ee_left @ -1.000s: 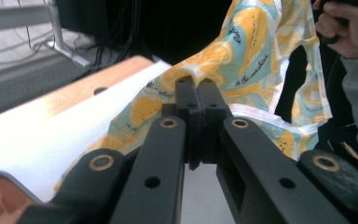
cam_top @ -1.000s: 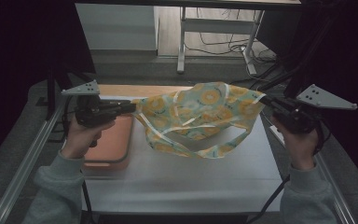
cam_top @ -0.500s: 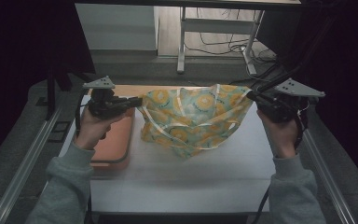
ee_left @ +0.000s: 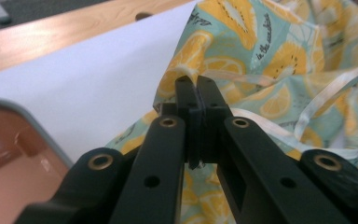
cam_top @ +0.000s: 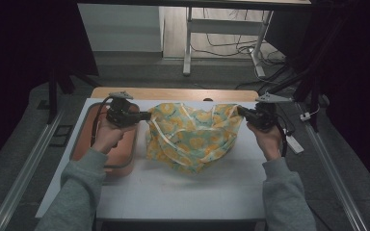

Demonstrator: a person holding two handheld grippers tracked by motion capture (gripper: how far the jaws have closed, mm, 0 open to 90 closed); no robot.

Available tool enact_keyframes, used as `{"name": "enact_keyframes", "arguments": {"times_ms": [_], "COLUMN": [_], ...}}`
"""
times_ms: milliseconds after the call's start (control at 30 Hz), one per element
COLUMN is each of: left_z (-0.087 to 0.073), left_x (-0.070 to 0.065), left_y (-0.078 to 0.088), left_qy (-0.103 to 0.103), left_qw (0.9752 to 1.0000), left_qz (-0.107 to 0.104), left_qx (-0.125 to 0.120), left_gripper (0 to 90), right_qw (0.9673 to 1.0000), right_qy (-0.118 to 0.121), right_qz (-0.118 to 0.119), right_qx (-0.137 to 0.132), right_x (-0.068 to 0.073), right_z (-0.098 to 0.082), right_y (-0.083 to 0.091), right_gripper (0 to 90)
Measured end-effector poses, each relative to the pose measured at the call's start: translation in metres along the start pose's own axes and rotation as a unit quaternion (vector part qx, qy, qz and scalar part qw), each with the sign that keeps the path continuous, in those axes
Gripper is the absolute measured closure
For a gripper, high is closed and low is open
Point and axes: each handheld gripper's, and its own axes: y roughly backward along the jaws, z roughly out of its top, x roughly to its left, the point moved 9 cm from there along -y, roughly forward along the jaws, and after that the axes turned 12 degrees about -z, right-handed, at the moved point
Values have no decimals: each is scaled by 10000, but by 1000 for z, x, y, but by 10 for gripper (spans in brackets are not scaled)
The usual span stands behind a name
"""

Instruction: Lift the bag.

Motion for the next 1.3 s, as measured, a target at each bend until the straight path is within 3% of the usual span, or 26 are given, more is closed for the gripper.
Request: {"name": "enact_keyframes", "arguments": {"times_ms": [167,267,333,367,400,433,467,500,533,633,833,1000,1300], "left_z": [-8,-9,-7,-5,-3,-3,-3,-3,-4,-10,-31,-53,-84], "left_x": [5,5,4,3,3,3,0,-2,-5,-15,-37,-49,-51], "left_y": [-7,-7,-5,-3,0,1,4,6,9,19,29,31,27], "left_qy": [94,80,39,-19,-103,-159,-221,-254,-290,-434,-633,-634,-520], "left_qw": [9999,10000,10000,9998,9990,9985,9984,9983,9981,9976,9970,9975,9983], "left_qz": [-19,11,44,129,366,450,450,421,404,393,375,307,260], "left_qx": [92,59,-27,-131,-243,-268,-278,-311,-360,-362,-224,-83,98], "left_gripper": [885,879,820,715,521,314,187,154,137,133,162,189,216], "right_qw": [9998,9998,9999,9999,9998,9997,9995,9993,9989,9972,9961,9952,9941], "right_qy": [-47,-84,-86,-74,-66,-104,-125,-148,-198,-272,12,274,509], "right_qz": [50,77,122,149,144,157,180,196,223,433,698,863,934], "right_qx": [181,131,17,-34,-78,-160,-219,-286,-351,-551,-548,-370,-208], "right_x": [3,2,2,3,3,3,4,4,5,8,21,32,42], "right_z": [-12,-11,-7,-5,-4,-1,0,2,3,5,-17,-45,-83], "right_y": [-15,-15,-11,-9,-6,-2,1,6,11,29,53,59,65], "right_gripper": [900,897,887,830,722,627,569,523,470,450,442,441,441]}}
